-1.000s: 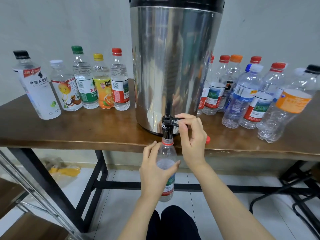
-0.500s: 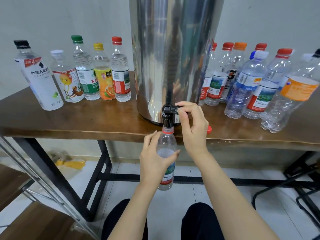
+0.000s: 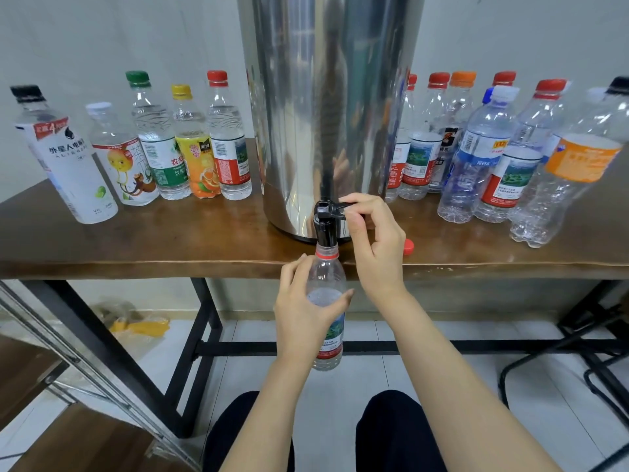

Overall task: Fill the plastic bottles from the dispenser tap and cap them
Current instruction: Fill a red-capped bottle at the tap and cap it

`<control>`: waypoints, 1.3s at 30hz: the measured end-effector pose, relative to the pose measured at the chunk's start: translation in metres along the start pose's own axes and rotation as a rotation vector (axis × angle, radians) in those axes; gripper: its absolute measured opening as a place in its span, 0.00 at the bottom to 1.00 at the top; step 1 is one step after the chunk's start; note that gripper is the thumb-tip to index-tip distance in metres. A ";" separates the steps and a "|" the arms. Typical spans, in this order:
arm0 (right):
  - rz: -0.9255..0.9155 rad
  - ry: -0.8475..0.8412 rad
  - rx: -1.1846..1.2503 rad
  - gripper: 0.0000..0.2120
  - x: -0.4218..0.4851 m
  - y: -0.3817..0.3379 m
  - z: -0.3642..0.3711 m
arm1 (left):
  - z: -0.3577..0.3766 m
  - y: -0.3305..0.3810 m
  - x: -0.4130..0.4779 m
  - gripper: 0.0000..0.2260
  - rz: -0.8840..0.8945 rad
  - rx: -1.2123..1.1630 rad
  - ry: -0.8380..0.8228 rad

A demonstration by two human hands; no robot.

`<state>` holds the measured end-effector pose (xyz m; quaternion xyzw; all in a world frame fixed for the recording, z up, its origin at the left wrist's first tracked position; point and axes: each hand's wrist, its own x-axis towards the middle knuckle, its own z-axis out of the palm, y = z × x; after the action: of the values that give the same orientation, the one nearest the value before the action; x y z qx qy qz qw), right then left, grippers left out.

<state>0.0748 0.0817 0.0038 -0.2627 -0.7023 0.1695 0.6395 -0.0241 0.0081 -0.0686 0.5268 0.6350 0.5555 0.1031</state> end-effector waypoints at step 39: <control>-0.008 0.008 0.012 0.10 0.000 0.001 0.001 | 0.002 -0.002 0.000 0.35 -0.003 0.023 -0.001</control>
<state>0.0744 0.0826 0.0028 -0.2566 -0.6999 0.1700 0.6445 -0.0237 0.0092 -0.0706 0.5273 0.6422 0.5477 0.0979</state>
